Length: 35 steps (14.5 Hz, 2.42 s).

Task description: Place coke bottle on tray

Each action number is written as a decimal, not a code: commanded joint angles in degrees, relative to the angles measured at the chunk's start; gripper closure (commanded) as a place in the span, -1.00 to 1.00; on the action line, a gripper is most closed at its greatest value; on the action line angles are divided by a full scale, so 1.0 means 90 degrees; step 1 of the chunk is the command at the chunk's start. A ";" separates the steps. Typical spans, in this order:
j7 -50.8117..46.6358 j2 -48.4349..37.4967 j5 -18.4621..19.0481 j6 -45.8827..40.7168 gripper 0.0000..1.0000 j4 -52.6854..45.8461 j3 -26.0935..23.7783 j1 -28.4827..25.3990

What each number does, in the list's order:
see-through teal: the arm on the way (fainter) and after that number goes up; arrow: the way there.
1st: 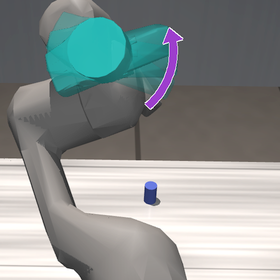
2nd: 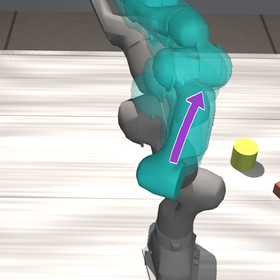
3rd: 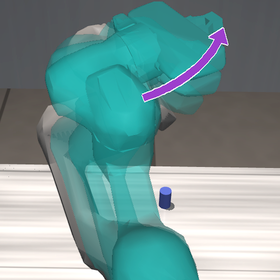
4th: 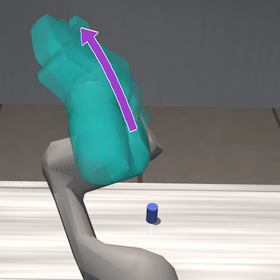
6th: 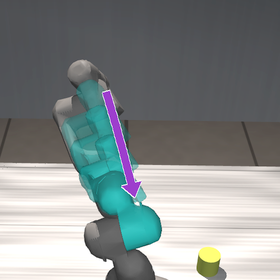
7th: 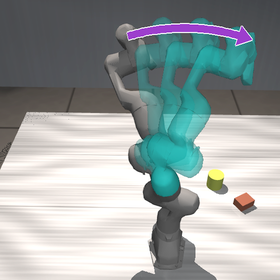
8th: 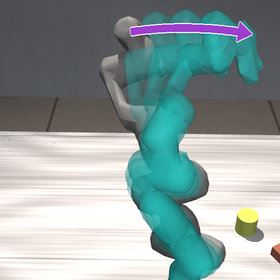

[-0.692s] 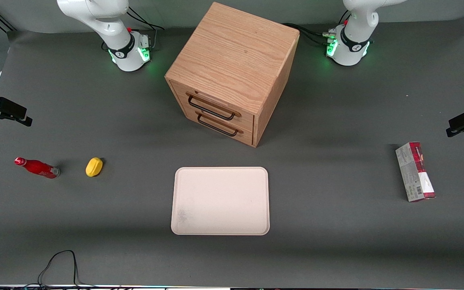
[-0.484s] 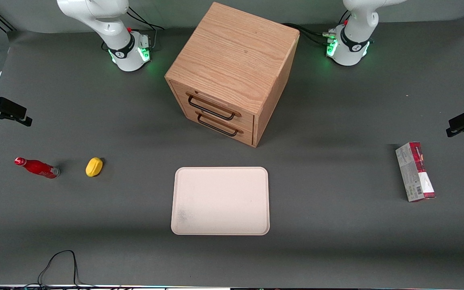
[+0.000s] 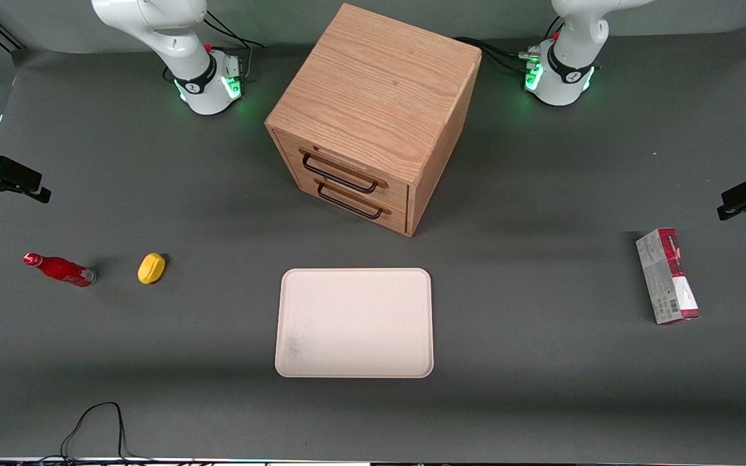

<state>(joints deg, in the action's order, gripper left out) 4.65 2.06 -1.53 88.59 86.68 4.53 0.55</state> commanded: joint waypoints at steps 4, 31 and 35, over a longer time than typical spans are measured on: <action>0.1522 0.0045 0.0326 0.0078 -1.00 -0.0051 0.1134 -0.0032; 0.3976 0.2320 -0.1051 0.3750 -1.00 0.1736 0.2475 0.0036; 0.4132 0.2515 -0.1061 0.4033 -1.00 0.1843 0.2475 0.0105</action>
<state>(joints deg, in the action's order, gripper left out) 39.04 23.98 -9.31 123.21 102.76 26.27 1.19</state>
